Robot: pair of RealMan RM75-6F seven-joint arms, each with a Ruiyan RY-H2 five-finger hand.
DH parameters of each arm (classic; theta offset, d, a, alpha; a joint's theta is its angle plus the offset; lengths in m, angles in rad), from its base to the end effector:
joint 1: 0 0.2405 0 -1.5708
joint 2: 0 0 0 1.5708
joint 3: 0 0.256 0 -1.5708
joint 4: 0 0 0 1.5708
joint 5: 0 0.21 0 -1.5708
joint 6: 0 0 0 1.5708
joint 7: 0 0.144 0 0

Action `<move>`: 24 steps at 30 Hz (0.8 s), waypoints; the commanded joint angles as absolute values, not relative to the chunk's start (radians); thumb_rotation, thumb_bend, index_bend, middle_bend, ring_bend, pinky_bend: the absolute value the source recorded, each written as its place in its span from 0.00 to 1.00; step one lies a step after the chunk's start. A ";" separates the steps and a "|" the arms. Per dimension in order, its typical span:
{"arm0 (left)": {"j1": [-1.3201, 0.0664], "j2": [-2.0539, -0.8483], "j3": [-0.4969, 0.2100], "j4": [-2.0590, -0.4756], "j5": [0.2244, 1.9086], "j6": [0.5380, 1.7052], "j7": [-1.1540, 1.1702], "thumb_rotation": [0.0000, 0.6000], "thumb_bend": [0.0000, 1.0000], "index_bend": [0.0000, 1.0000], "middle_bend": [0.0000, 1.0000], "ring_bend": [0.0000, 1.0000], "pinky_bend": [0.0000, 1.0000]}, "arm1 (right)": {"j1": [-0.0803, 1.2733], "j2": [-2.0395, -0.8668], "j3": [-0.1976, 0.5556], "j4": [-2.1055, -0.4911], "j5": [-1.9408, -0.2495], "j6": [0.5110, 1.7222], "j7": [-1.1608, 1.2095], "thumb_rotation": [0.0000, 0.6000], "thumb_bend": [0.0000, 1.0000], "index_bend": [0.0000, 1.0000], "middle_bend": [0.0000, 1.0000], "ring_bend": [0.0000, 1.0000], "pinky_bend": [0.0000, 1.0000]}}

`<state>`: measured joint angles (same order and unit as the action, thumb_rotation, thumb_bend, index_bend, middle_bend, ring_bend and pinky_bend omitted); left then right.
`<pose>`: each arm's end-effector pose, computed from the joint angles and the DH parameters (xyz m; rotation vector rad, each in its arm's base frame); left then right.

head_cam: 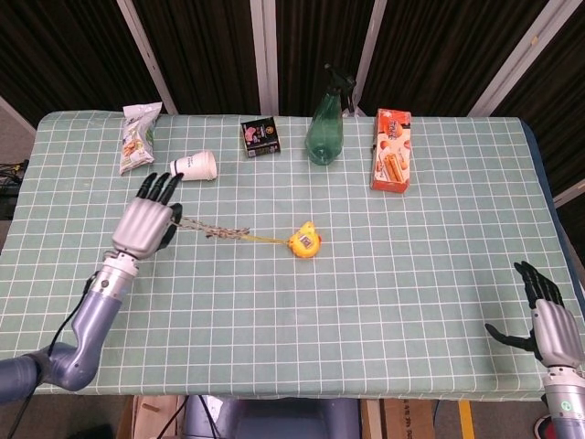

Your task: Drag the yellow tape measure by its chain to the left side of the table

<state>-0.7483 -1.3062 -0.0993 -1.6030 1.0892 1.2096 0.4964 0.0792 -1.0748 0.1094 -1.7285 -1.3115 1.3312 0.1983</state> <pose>-0.1685 0.3541 0.0806 -1.7091 -0.5975 -0.8356 -0.3185 -0.1871 0.1582 1.1584 -1.2612 0.9723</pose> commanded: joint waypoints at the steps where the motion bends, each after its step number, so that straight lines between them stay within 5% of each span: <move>1: -0.701 -1.271 -0.083 -1.586 1.091 1.232 0.460 1.00 0.56 0.58 0.01 0.00 0.00 | 0.080 -1.077 0.109 -1.729 -1.312 1.331 0.195 1.00 0.18 0.00 0.00 0.00 0.00; 24: -0.520 -1.168 -0.142 -1.359 0.979 1.247 0.331 1.00 0.56 0.58 0.02 0.00 0.00 | 0.085 -1.082 0.106 -1.732 -1.316 1.326 0.185 1.00 0.18 0.00 0.00 0.00 0.00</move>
